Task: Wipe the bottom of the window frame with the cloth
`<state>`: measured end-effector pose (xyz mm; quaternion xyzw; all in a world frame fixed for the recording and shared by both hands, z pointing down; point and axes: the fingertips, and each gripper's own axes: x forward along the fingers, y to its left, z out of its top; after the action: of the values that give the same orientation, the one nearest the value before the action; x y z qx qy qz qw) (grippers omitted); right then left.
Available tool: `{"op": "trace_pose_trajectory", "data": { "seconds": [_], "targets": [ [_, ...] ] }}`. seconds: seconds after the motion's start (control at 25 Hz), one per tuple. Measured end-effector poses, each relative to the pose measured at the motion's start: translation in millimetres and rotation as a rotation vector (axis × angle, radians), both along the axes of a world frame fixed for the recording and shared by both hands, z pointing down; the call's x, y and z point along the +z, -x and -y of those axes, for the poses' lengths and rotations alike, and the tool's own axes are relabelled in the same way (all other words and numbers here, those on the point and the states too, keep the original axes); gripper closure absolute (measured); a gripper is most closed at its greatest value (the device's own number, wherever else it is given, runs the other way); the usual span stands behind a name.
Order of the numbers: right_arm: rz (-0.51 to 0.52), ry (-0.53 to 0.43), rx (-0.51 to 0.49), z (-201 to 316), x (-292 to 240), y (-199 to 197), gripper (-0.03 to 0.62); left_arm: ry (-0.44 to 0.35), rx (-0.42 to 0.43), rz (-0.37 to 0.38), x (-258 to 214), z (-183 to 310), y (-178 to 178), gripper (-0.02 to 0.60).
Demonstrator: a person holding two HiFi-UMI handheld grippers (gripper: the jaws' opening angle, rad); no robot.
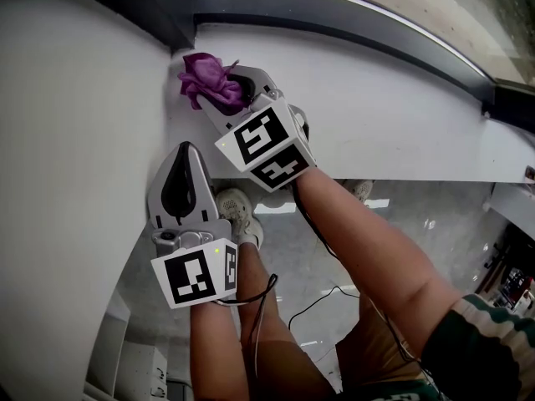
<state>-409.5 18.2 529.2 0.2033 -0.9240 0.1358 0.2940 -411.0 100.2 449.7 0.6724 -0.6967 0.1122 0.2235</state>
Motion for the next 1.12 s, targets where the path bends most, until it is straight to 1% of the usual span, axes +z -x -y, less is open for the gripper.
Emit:
{"op": "trace_pose_trajectory", "data": {
  "seconds": [0.08, 0.16, 0.28, 0.44, 0.64, 0.88, 1.12],
  "targets": [
    [-0.042, 0.019, -0.009, 1, 13, -4, 0.442, 0.005, 0.003, 0.001, 3, 4, 0, 0.578],
    [-0.06, 0.029, -0.015, 2, 20, -6, 0.442, 0.007, 0.007, 0.004, 4, 7, 1, 0.578],
    [-0.059, 0.04, -0.016, -1, 23, -8, 0.442, 0.015, 0.018, 0.014, 7, 9, 1, 0.578],
    [-0.058, 0.032, -0.03, -3, 24, -8, 0.442, 0.02, 0.027, 0.032, 8, 12, 1, 0.578],
    [-0.054, 0.027, -0.03, -2, 24, -14, 0.442, 0.019, 0.049, 0.037, 9, 18, -9, 0.578],
    [-0.054, 0.032, -0.015, -1, 22, -32, 0.442, 0.021, 0.084, 0.033, 7, 26, -28, 0.578],
    [-0.063, 0.036, 0.044, 12, 27, -80, 0.442, 0.021, 0.15, 0.033, 13, 41, -70, 0.578]
  ]
}}
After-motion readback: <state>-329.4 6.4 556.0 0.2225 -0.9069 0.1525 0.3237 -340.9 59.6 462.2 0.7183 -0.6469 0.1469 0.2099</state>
